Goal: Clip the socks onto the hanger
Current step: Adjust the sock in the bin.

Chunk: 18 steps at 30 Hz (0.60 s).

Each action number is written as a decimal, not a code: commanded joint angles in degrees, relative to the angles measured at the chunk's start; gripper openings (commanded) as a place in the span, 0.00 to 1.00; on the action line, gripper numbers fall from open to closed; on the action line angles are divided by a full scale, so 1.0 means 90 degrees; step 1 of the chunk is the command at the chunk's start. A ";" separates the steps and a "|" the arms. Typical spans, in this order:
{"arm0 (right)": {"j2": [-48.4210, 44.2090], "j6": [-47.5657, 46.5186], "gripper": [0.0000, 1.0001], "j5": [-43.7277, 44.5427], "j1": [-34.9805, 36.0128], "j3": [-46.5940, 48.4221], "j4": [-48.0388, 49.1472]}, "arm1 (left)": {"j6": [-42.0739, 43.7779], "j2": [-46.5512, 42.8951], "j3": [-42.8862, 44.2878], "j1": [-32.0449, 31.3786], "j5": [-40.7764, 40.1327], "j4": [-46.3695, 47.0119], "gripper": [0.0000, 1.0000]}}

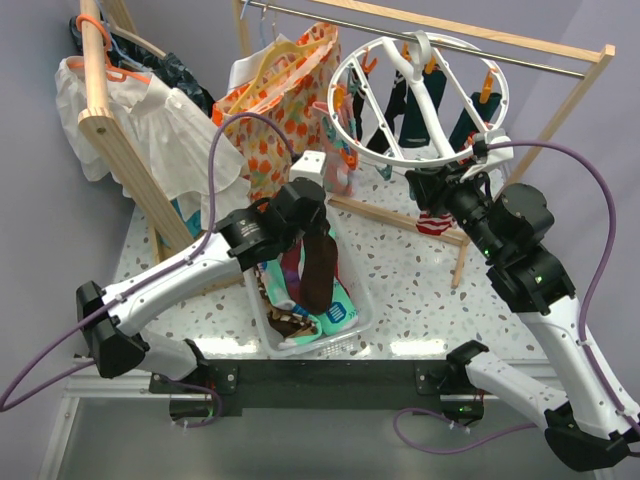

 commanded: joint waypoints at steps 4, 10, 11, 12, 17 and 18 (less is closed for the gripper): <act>-0.0008 -0.0032 0.00 0.0015 0.0020 0.0209 -0.0195 | 0.0894 -0.0685 0.0868 0.0006 -0.0021 0.0408 0.00; -0.0018 -0.0032 0.00 0.0015 0.0020 0.0228 -0.0185 | 0.0945 -0.0773 0.1045 0.0006 0.0135 0.0467 0.00; -0.0028 -0.0022 0.00 0.0015 0.0011 0.0219 -0.0185 | 0.0896 -0.0793 0.0977 0.0006 0.0135 0.0467 0.00; -0.0028 -0.0022 0.00 0.0024 0.0020 0.0209 -0.0185 | 0.0848 -0.0812 0.0812 0.0006 0.0174 0.0448 0.00; -0.0077 -0.0061 0.00 0.0063 0.0020 0.0199 -0.0195 | 0.0291 -0.0832 0.0284 0.0016 0.0750 0.0224 0.01; -0.0087 -0.0061 0.00 0.0073 0.0011 0.0189 -0.0195 | 0.0203 -0.0822 0.0022 0.0016 0.0799 0.0223 0.01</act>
